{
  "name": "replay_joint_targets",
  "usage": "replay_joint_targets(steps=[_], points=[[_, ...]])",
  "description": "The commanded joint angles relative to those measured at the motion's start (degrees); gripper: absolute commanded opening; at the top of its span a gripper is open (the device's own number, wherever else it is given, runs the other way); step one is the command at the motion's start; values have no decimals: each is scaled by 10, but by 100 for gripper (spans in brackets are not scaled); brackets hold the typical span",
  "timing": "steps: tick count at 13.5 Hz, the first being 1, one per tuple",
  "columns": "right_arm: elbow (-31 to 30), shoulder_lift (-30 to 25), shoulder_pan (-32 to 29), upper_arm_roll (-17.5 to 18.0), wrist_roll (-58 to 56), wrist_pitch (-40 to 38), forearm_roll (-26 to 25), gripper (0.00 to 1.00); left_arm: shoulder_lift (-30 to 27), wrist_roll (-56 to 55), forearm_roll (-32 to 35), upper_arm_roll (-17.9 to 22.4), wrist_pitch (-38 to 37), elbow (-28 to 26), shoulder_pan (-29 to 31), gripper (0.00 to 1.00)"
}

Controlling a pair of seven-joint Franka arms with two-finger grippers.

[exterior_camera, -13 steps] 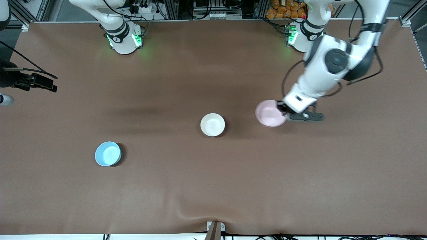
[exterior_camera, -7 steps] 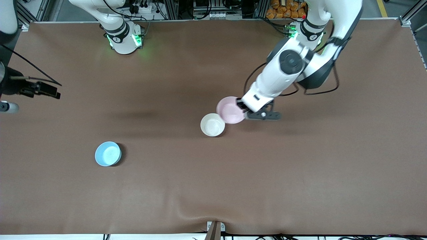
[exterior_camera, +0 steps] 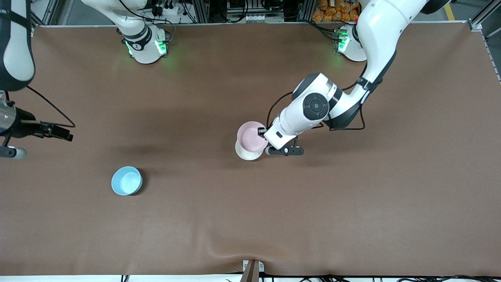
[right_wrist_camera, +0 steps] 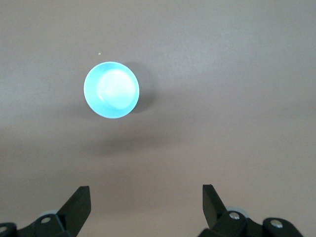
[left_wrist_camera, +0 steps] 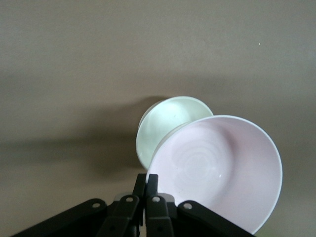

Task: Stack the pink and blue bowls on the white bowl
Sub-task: 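Carry the pink bowl over the white bowl while the right gripper reaches out, then lower the pink bowl into the white bowl while the right gripper grasps the blue bowl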

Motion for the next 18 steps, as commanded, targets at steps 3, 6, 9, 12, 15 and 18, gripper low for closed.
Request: replay_joint_targets(steps=[3, 6, 9, 12, 15, 18], points=[[-11, 66, 11, 5, 22, 83, 5, 100, 31, -12, 31, 4, 17, 16, -14, 0], [-12, 94, 53, 5, 88, 117, 5, 100, 55, -13, 57, 4, 36, 13, -15, 0], [-12, 140, 64, 5, 108, 167, 5, 100, 72, -15, 62, 4, 51, 14, -20, 0], [-16, 171, 62, 5, 107, 177, 6, 100, 73, -19, 63, 5, 56, 12, -24, 0], [-70, 177, 54, 5, 99, 270, 0, 100, 73, -21, 63, 13, 56, 12, -28, 0], [-91, 197, 50, 5, 99, 328, -2, 100, 73, -21, 67, 27, 56, 13, -36, 0]])
